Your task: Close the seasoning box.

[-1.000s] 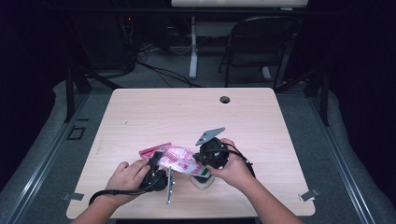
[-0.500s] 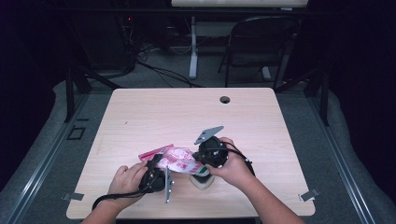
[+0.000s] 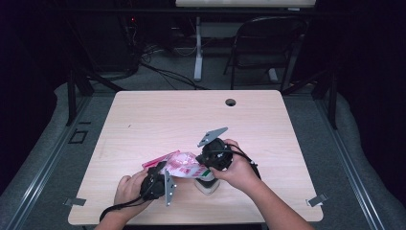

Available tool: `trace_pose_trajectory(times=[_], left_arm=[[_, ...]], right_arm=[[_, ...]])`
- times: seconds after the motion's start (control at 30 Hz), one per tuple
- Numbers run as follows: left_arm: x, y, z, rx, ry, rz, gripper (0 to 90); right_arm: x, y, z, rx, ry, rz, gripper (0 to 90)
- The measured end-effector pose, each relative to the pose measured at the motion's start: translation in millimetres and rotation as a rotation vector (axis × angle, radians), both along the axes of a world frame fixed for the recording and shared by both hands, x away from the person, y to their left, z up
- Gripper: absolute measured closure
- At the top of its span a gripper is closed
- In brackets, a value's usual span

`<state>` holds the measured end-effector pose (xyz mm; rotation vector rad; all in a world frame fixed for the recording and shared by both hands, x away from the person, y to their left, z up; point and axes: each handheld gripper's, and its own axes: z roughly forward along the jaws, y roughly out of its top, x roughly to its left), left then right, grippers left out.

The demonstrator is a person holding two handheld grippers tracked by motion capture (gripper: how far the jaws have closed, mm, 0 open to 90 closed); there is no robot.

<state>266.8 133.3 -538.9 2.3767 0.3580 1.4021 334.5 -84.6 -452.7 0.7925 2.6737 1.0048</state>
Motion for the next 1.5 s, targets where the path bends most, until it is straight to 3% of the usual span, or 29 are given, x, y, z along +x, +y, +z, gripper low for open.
trace_pose_trajectory(times=[0.33, 0.7, 1.23, 1.5], left_arm=[[0.2, 2.4, -9.7, -0.066, 0.033, -0.003, 84.6], [0.7, 2.4, -14.1, -0.081, 0.066, -0.016, 79.6], [2.3, 2.9, -16.6, -0.139, 0.113, -0.026, 76.4], [7.7, 6.0, -13.2, -0.2, 0.189, -0.024, 85.9]], right_arm=[[1.5, 4.6, -2.3, -0.015, 0.008, 0.004, 90.0], [2.3, 9.3, -3.6, -0.023, 0.024, 0.013, 90.0], [4.4, 12.6, -0.3, -0.037, 0.024, 0.019, 90.0], [8.1, 15.5, 2.4, -0.043, 0.041, 0.016, 90.0]])
